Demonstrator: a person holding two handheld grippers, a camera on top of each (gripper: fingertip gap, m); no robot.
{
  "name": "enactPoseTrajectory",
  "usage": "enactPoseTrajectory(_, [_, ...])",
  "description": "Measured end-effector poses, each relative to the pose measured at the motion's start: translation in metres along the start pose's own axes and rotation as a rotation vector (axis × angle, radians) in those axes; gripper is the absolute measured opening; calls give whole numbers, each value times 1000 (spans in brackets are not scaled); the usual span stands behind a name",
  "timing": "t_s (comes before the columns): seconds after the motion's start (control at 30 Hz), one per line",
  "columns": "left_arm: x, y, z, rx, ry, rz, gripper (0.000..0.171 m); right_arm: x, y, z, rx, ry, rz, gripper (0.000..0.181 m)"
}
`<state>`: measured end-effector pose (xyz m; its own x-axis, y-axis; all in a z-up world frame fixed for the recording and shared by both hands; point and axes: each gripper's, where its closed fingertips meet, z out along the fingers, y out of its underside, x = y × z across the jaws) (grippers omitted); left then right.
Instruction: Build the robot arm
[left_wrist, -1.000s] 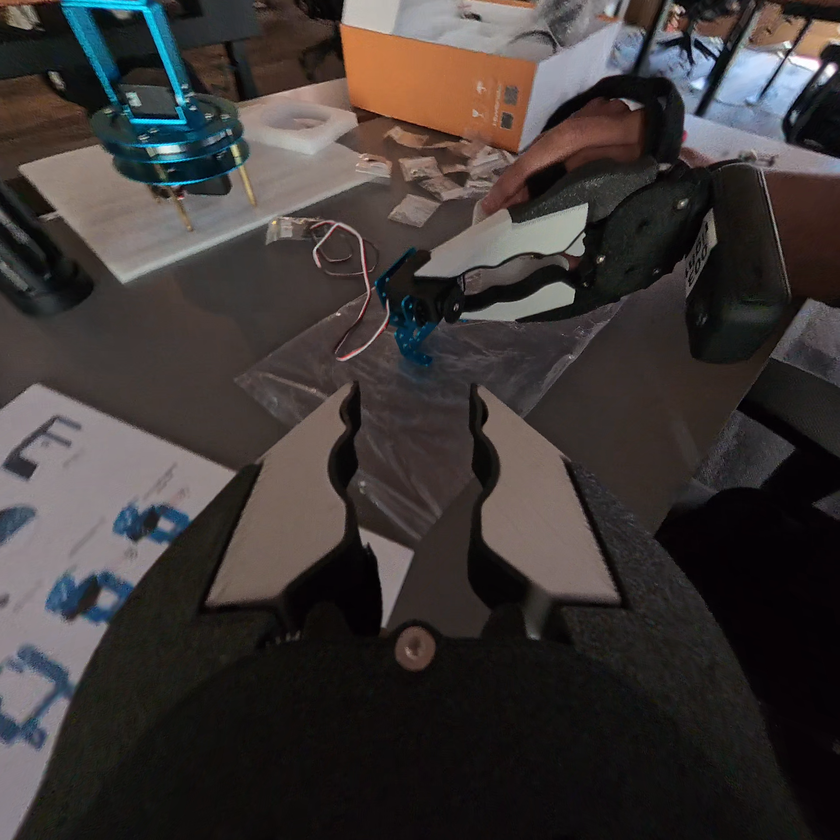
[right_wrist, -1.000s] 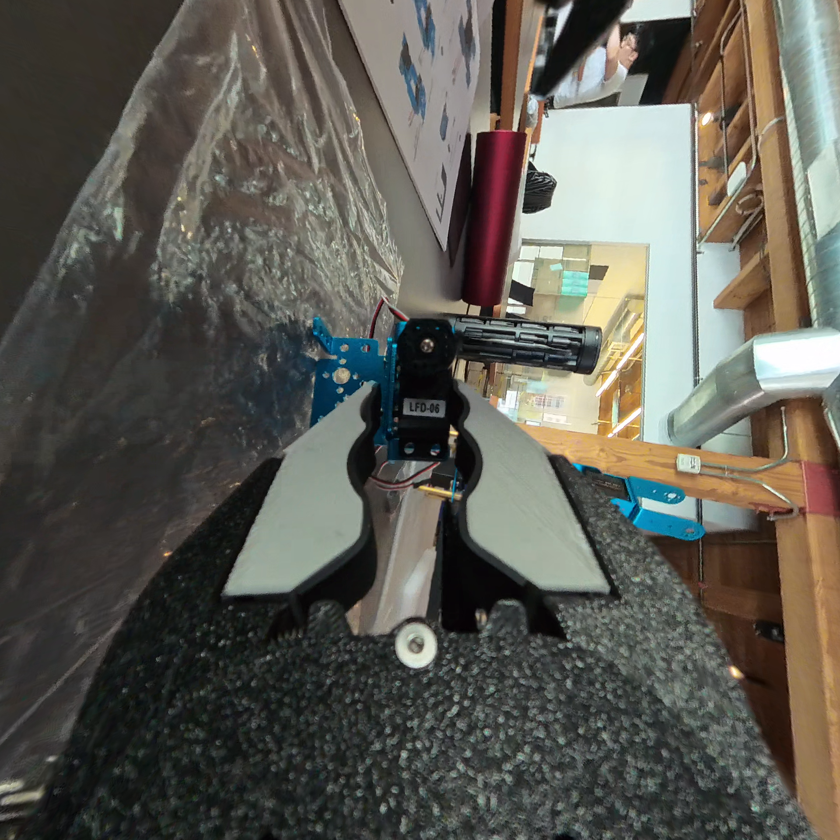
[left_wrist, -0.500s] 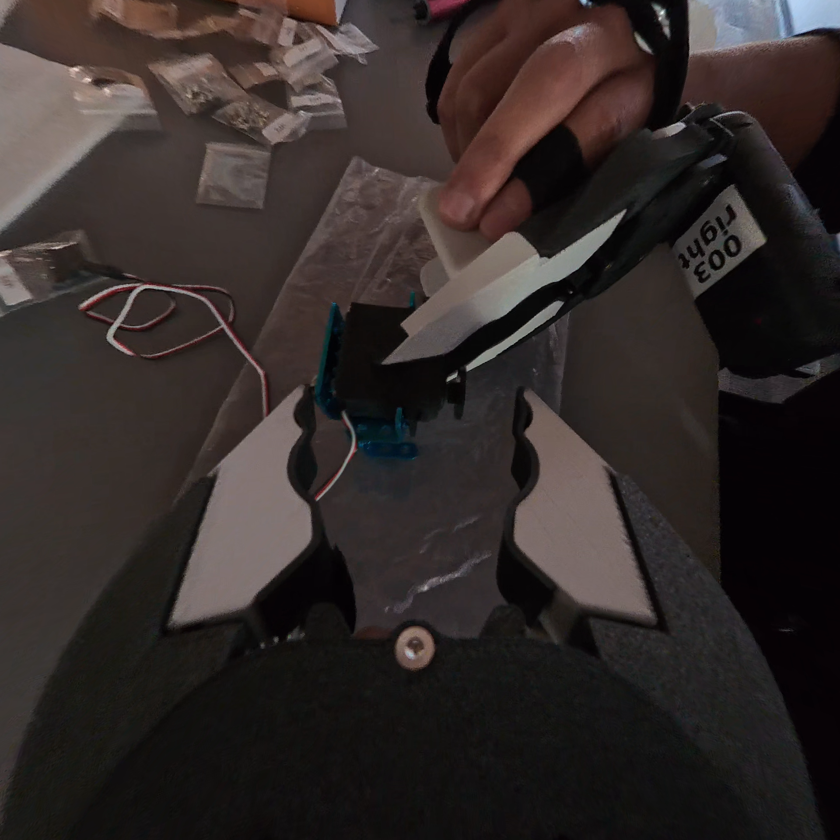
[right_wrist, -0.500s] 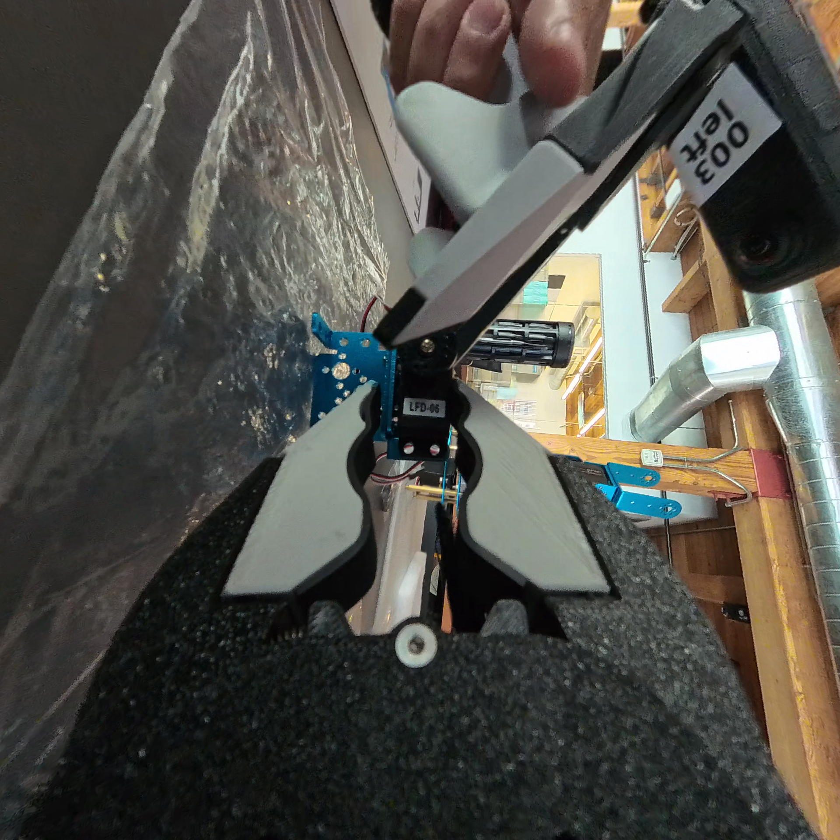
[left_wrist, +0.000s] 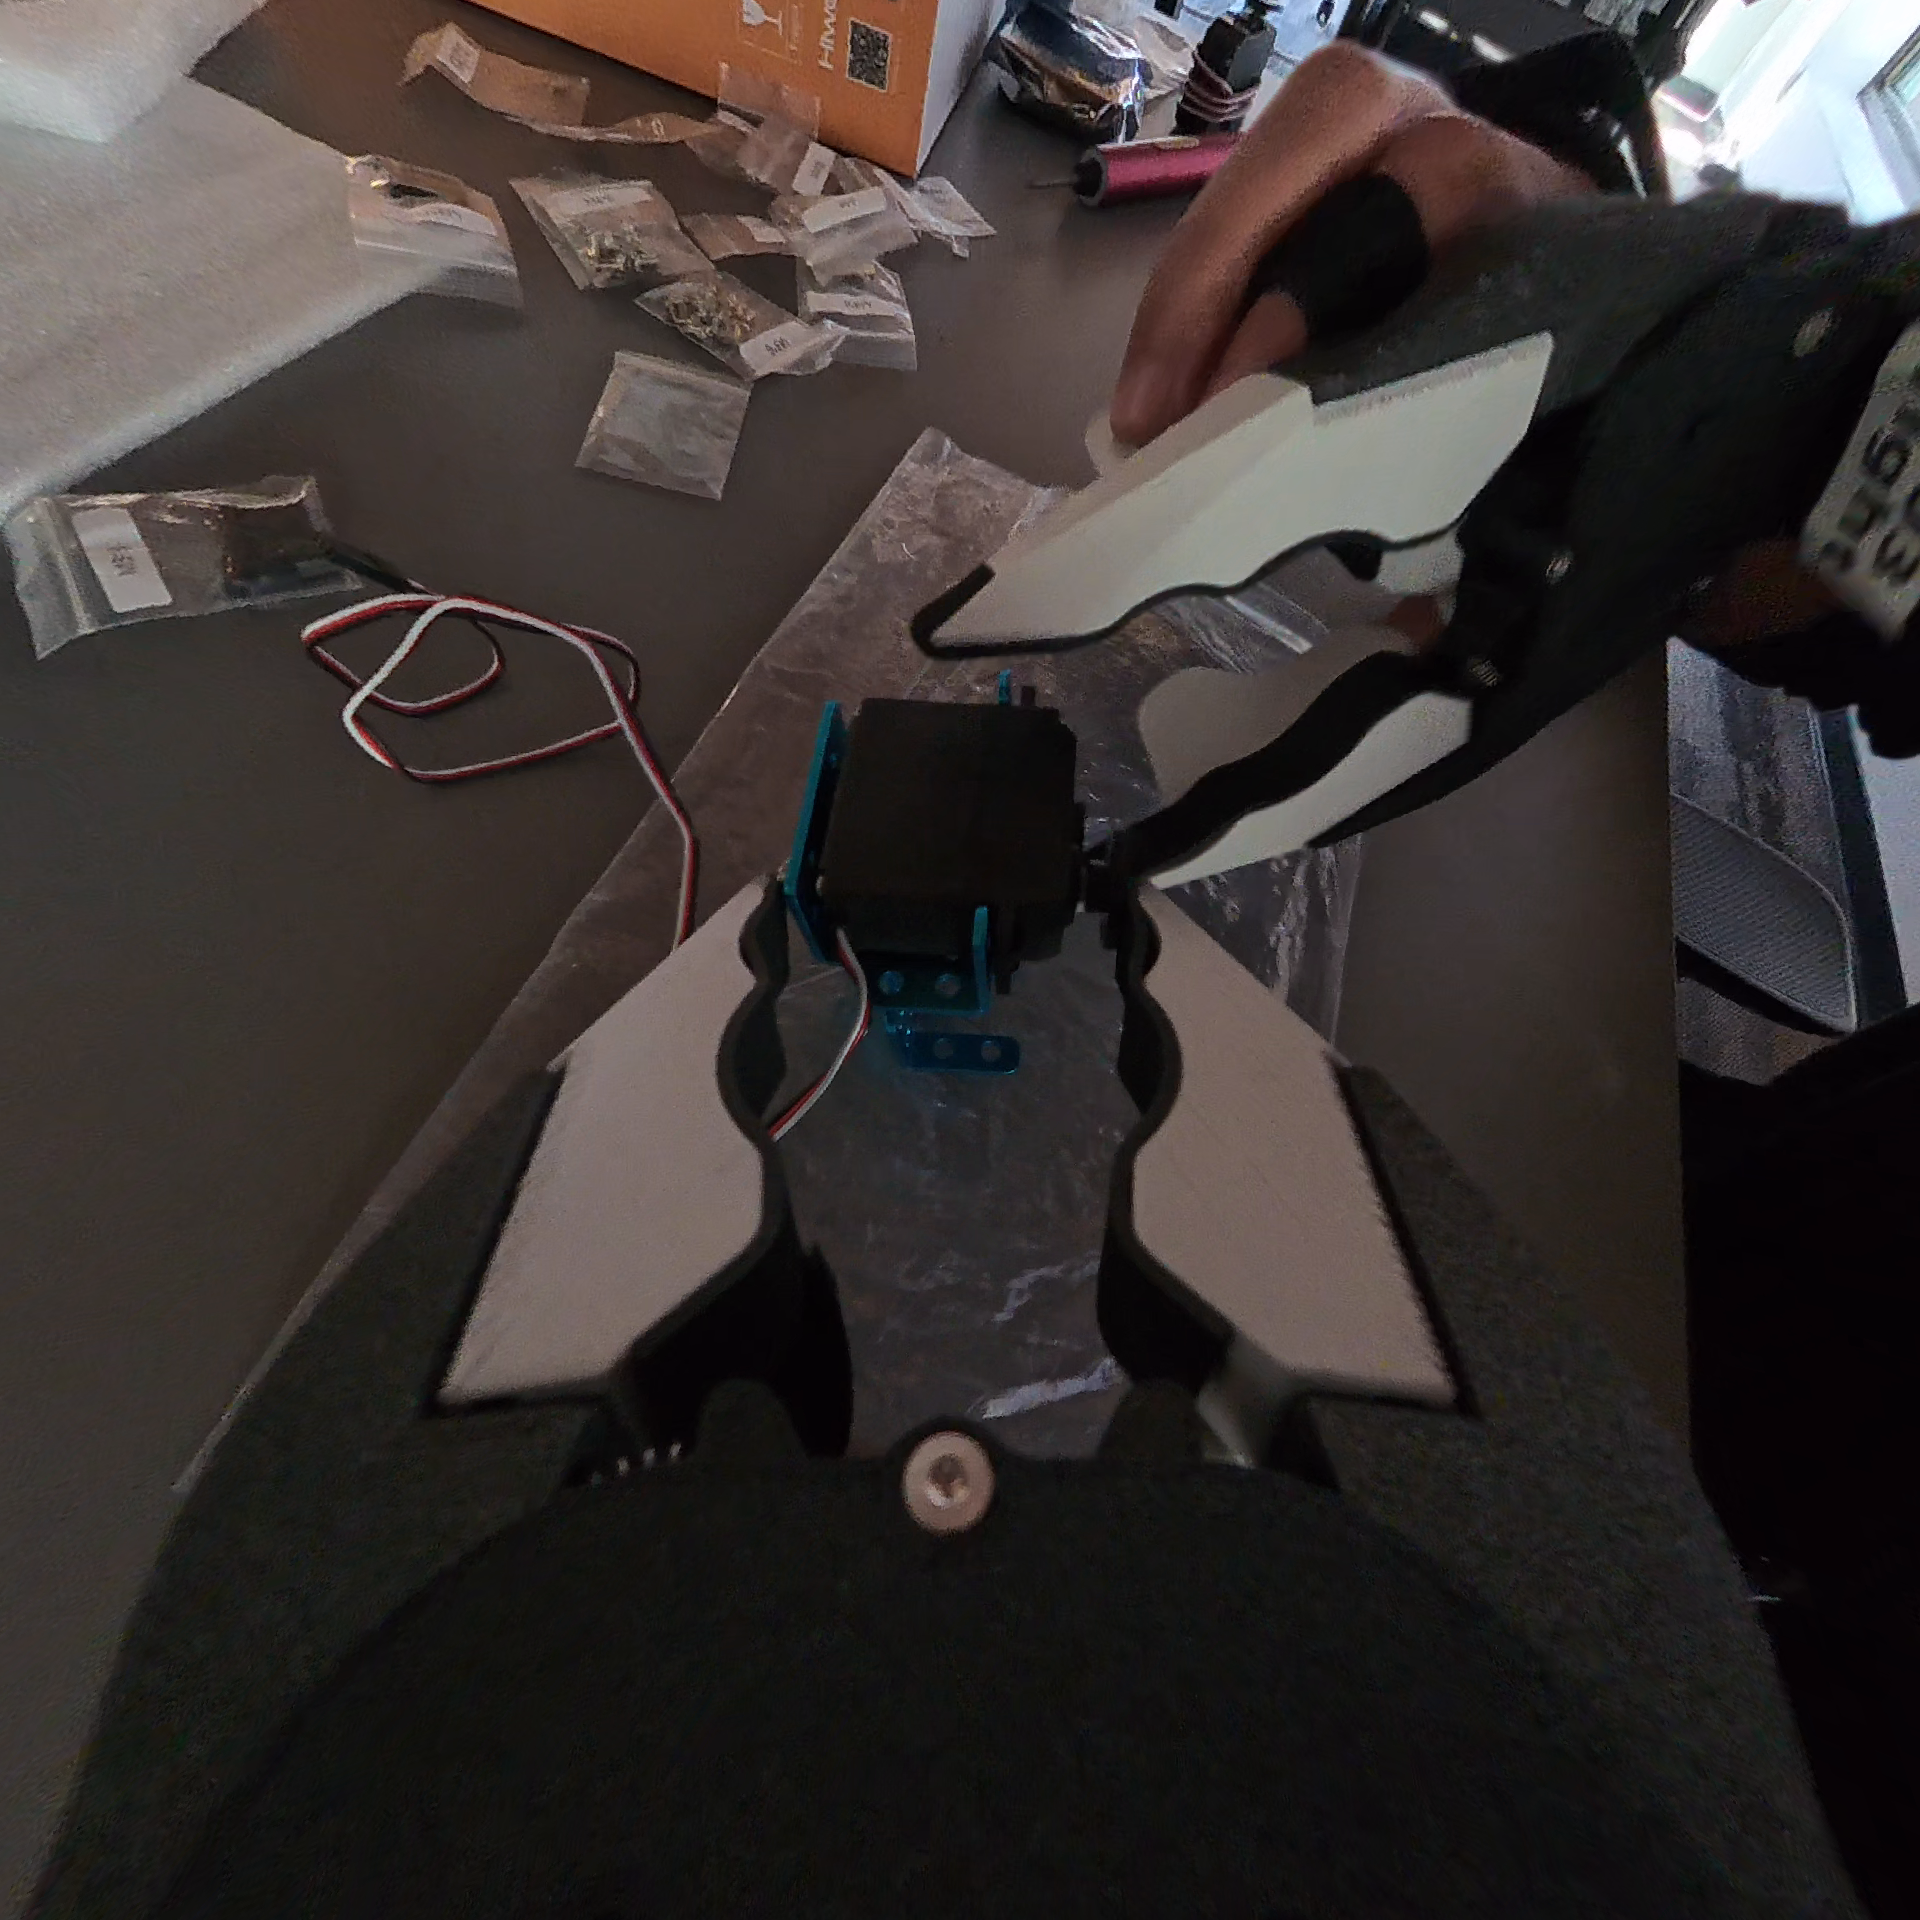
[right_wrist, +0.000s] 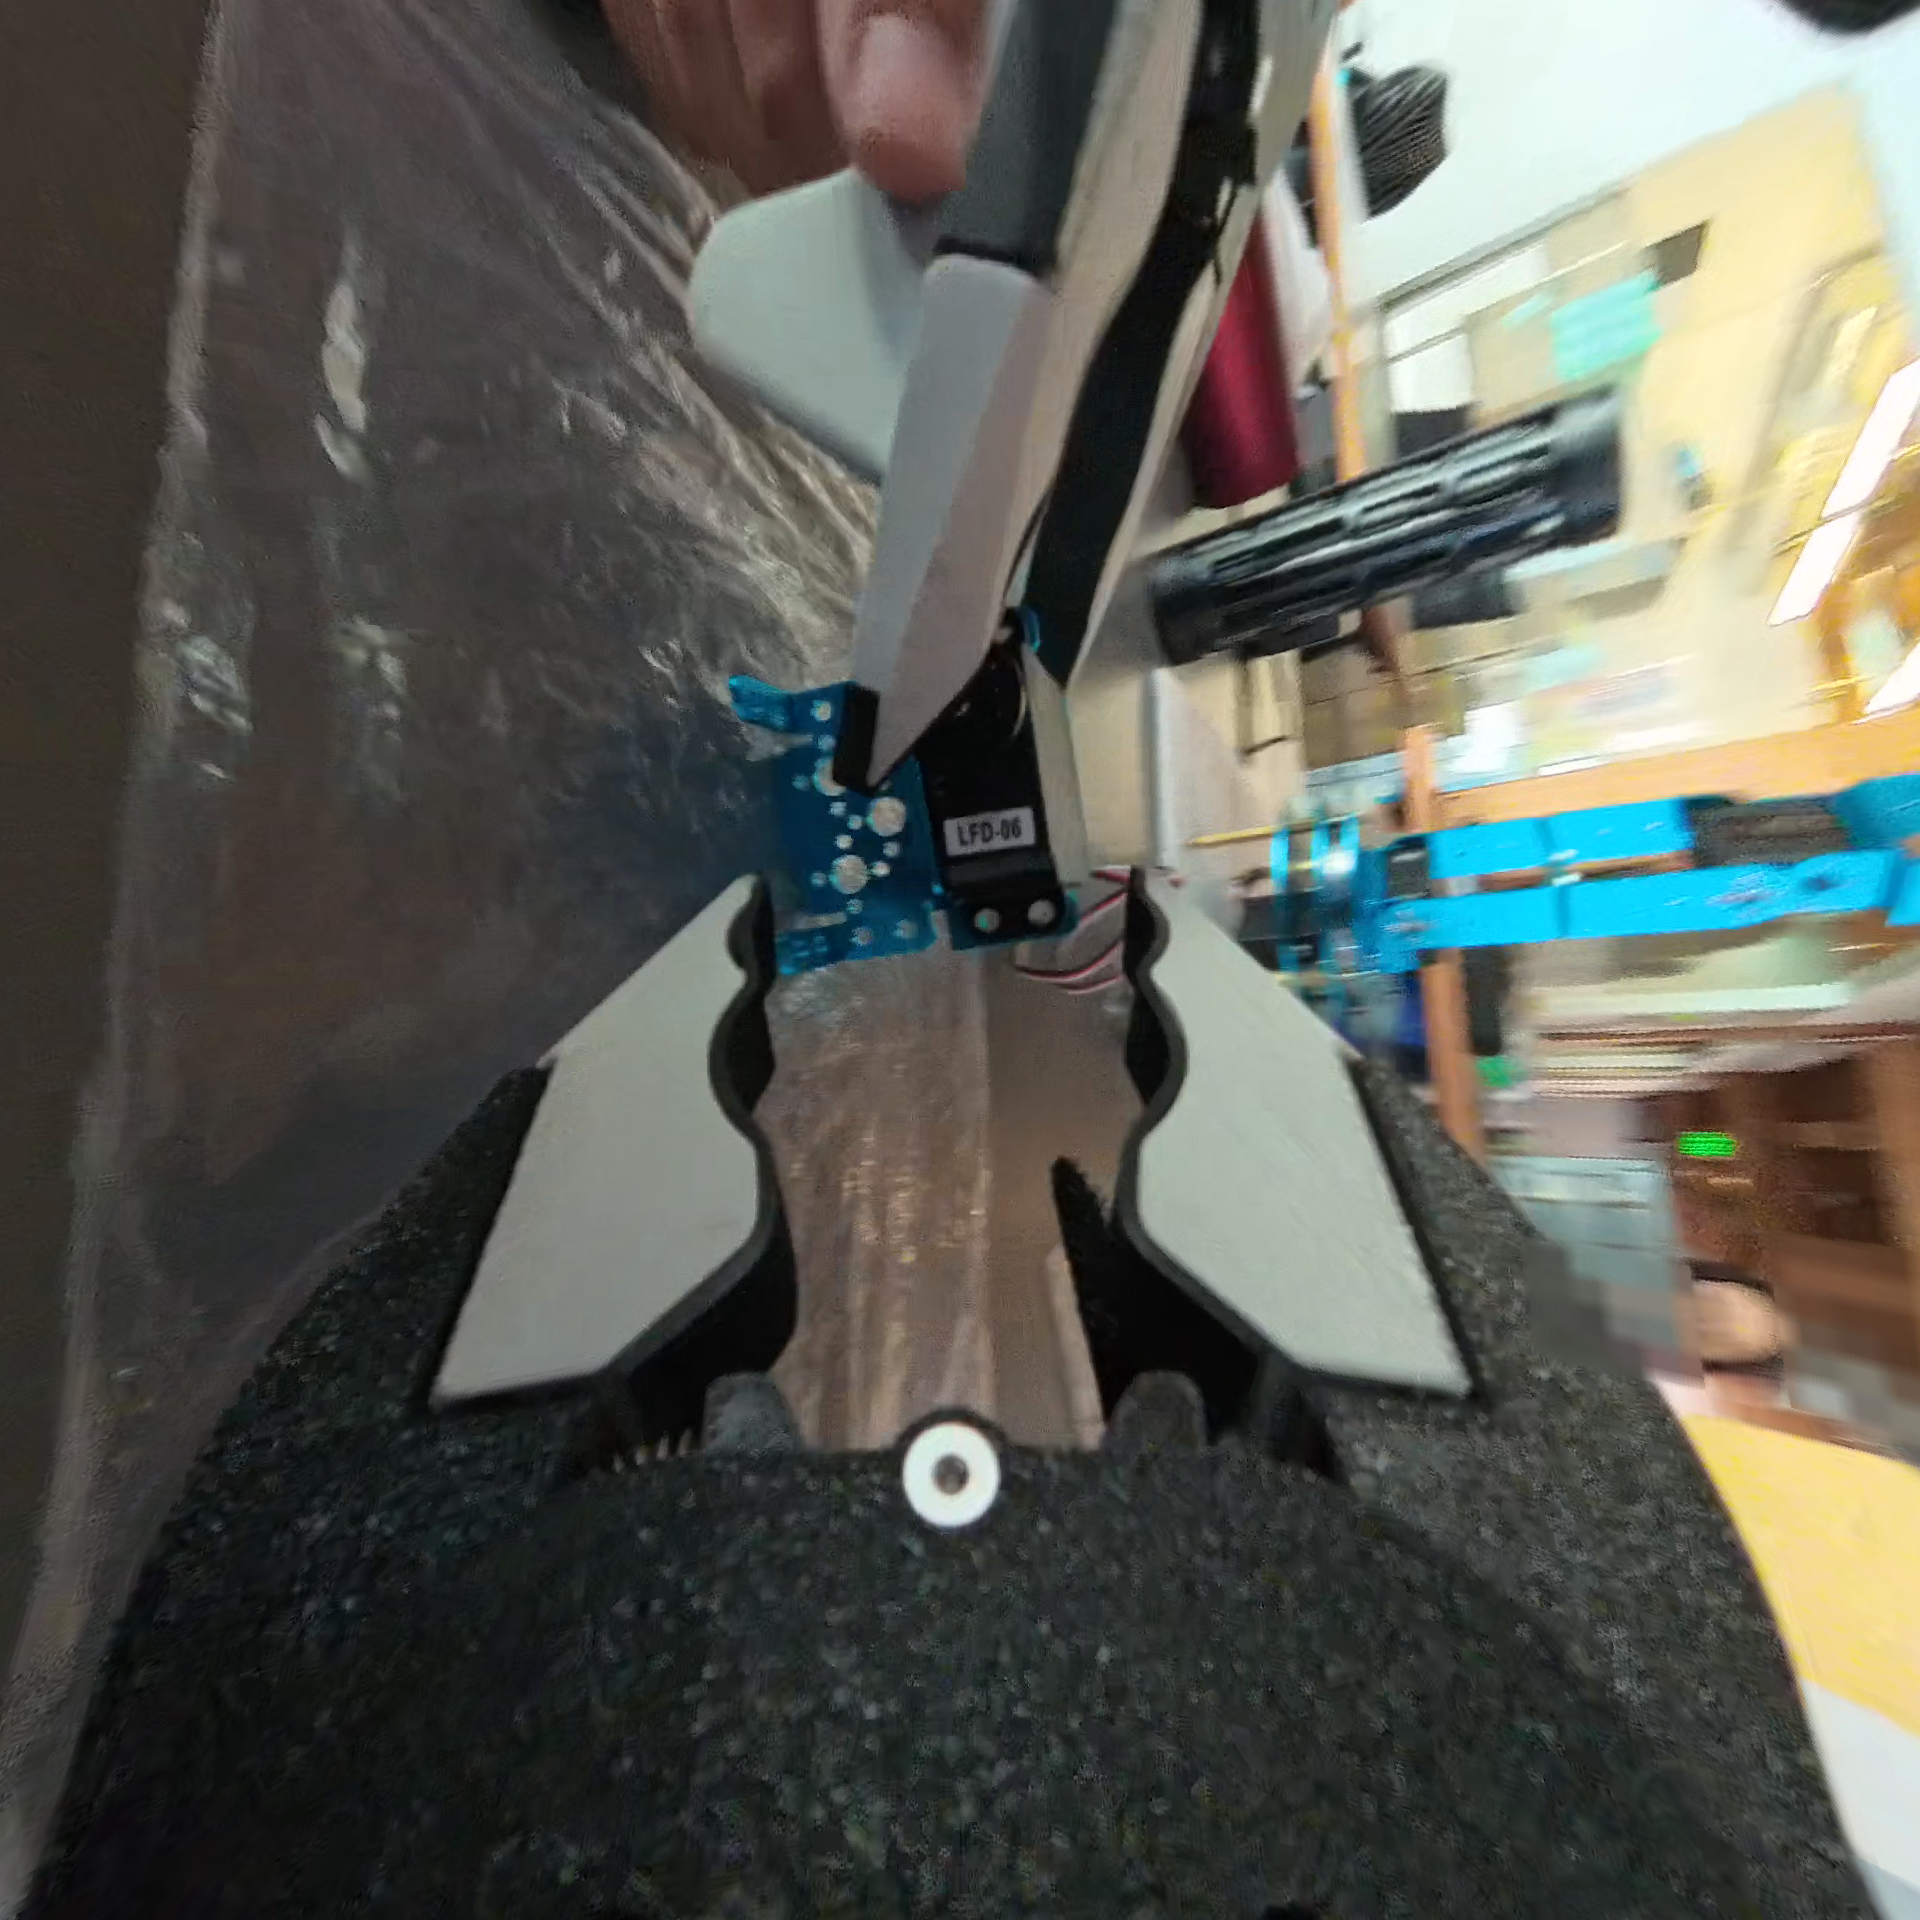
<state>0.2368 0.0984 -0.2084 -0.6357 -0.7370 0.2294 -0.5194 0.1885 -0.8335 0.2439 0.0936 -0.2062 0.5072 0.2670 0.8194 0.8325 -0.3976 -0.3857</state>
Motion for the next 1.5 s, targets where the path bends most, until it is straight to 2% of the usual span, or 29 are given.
enactPoseTrajectory(0.1, [0,0,-1,-1,-4,17,63,-4,4,-5,19,-137,224,67])
enactPoseTrajectory(0.17, [1,1,-2,0,-4,28,64,0,4,-5,38,-181,334,59])
enactPoseTrajectory(0.23, [1,1,-2,0,-5,31,63,0,1,-6,75,-247,439,39])
enactPoseTrajectory(0.37, [2,2,-3,-6,-6,37,63,5,2,-7,125,-299,556,14])
enactPoseTrajectory(0.5, [0,3,-4,-5,-1,18,63,2,2,-6,156,-400,664,8])
enactPoseTrajectory(0.67, [0,5,-5,-16,-13,51,62,-4,-1,-11,209,-595,819,2])
enactPoseTrajectory(1.03, [-1,5,-5,-12,-10,30,60,10,-4,-12,274,-535,835,11])
enactPoseTrajectory(1.3, [2,1,-18,6,-7,81,59,6,-6,-12,281,-615,882,6])
enactPoseTrajectory(1.43, [5,-8,-36,57,47,104,39,6,-6,-12,286,-620,891,5])
enactPoseTrajectory(1.5, [8,-11,-38,71,78,99,38,5,-7,-13,291,-628,885,4])
